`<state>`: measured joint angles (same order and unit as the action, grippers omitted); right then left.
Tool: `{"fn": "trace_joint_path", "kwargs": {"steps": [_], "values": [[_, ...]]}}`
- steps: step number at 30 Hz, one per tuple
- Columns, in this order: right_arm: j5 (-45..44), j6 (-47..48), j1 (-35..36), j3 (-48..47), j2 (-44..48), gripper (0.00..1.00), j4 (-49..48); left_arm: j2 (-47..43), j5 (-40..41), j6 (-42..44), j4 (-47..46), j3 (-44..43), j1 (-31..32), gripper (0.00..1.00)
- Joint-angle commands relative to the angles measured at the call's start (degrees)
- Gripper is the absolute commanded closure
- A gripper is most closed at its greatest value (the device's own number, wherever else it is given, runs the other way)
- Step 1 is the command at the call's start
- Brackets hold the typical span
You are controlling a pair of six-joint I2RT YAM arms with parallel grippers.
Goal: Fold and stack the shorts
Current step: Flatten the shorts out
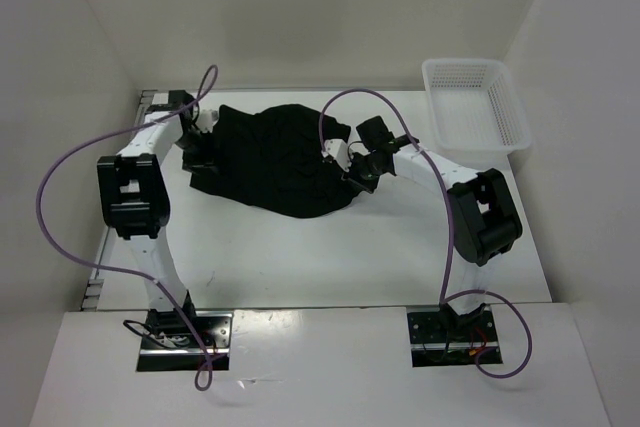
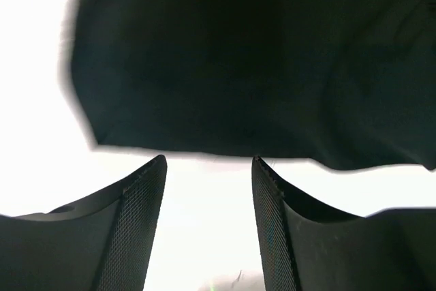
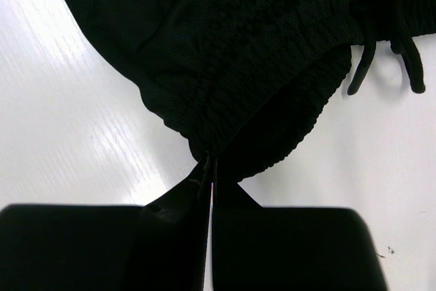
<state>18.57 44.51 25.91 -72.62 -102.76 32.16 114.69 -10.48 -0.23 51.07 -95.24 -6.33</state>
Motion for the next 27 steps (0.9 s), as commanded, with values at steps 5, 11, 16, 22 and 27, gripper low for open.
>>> {"fn": "trace_joint_path", "kwargs": {"steps": [5,11,16,22,27], "values": [[0.2,0.8,1.1,-0.6,0.5,1.0,-0.8,5.2,-4.9,0.2,-13.4,-0.6,-1.6,0.39],[-0.4,0.8,1.6,0.5,1.0,1.0,-0.3,8.0,-4.9,0.2,-14.5,-1.9,-1.6,0.39],[-0.4,0.8,1.6,0.5,1.0,1.0,-0.3,10.8,-3.5,0.2,-15.0,-1.4,-1.6,0.38],[-0.9,1.3,1.6,0.5,1.0,1.0,-0.3,11.4,-6.8,0.2,-12.3,-1.4,-1.1,0.41],[-0.9,1.3,1.6,1.0,1.0,1.0,-0.3,11.4,-8.6,0.2,-11.2,-1.4,-1.1,0.63]]}}
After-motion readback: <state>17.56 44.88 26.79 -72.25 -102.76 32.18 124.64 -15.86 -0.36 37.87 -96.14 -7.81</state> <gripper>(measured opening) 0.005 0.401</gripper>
